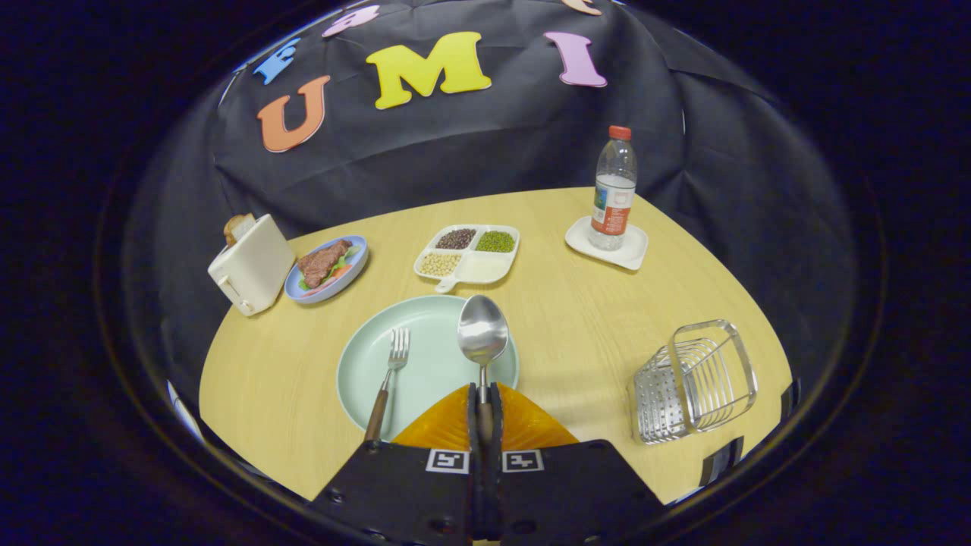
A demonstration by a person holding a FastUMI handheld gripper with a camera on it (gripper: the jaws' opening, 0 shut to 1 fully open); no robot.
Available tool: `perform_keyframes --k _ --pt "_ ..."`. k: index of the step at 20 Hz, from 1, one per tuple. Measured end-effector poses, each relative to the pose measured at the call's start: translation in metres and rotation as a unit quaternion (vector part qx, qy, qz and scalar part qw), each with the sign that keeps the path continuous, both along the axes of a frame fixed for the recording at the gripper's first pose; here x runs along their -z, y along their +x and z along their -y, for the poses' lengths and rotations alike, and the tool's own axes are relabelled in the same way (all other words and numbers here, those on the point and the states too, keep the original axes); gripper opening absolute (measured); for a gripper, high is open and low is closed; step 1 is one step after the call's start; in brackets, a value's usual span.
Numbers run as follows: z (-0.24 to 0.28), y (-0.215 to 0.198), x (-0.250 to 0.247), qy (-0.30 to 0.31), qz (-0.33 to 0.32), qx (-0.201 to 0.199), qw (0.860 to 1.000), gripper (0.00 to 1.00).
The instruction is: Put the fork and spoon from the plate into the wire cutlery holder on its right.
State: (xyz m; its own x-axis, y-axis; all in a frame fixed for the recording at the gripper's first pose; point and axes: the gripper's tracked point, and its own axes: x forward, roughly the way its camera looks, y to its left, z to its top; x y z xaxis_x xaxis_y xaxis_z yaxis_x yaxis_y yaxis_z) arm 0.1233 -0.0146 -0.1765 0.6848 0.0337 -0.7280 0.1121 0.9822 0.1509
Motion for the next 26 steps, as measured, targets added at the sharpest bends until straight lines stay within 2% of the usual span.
perform_keyframes --k 5,14,18,26 --pt "0.044 -0.022 -0.017 -0.002 0.011 0.015 1.0 0.01" --pt "0.123 -0.055 -0.04 -0.007 0.021 0.064 0.998 0.02" --pt "0.136 -0.068 -0.028 -0.009 0.007 0.072 0.997 0.02" --pt "0.139 -0.079 -0.033 -0.013 0.016 0.073 0.997 0.04"
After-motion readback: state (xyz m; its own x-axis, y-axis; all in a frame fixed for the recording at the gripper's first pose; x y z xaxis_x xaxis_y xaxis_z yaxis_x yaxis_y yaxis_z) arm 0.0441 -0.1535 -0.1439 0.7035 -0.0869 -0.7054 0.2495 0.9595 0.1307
